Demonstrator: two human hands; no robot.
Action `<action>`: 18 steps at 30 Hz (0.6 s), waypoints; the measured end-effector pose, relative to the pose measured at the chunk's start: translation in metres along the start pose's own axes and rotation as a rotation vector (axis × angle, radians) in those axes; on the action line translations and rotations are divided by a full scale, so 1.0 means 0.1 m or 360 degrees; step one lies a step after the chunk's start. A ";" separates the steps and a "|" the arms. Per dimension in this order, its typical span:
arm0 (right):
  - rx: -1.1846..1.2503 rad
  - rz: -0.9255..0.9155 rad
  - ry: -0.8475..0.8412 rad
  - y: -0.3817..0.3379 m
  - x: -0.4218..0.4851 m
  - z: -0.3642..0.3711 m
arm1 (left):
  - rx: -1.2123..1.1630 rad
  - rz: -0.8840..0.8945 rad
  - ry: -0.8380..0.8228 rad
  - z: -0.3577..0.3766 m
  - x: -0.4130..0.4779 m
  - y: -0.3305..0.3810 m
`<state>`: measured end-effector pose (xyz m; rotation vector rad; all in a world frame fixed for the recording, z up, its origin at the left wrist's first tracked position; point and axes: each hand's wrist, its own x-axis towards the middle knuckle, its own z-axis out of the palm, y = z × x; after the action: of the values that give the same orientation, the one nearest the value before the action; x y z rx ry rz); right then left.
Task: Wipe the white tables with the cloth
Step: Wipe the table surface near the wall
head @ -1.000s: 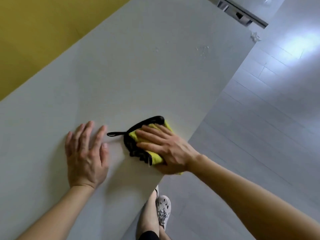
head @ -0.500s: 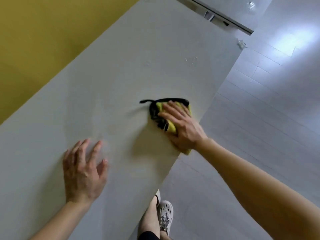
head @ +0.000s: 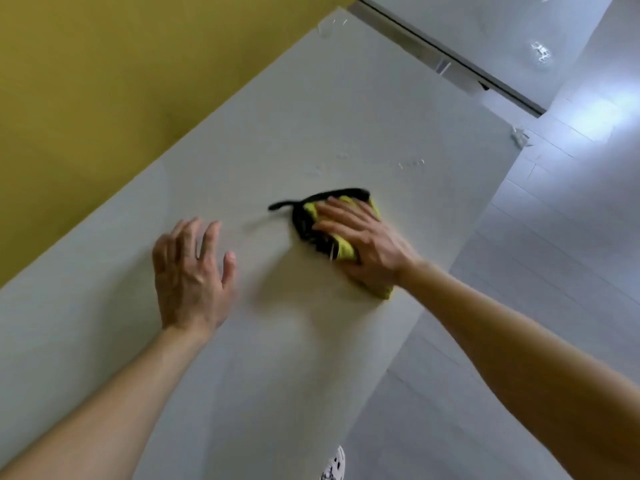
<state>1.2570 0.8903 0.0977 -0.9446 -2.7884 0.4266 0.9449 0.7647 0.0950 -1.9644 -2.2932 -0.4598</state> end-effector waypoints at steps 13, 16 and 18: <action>0.0119 -0.0923 -0.0321 -0.36 0.48 0.13 | -0.0101 -0.0061 0.0017 0.08 -0.04 0.00; 0.0006 0.0084 0.0181 0.54 1.33 -0.17 | -0.0089 -0.0078 0.0071 0.11 -0.01 0.00; -0.0084 0.0774 0.0381 0.84 1.73 -0.27 | -0.0079 -0.0092 0.0092 0.13 -0.03 0.01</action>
<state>1.1754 1.0663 0.1072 -1.5764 -2.3512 0.2755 0.9483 0.7658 0.0824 -1.8846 -2.3301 -0.5761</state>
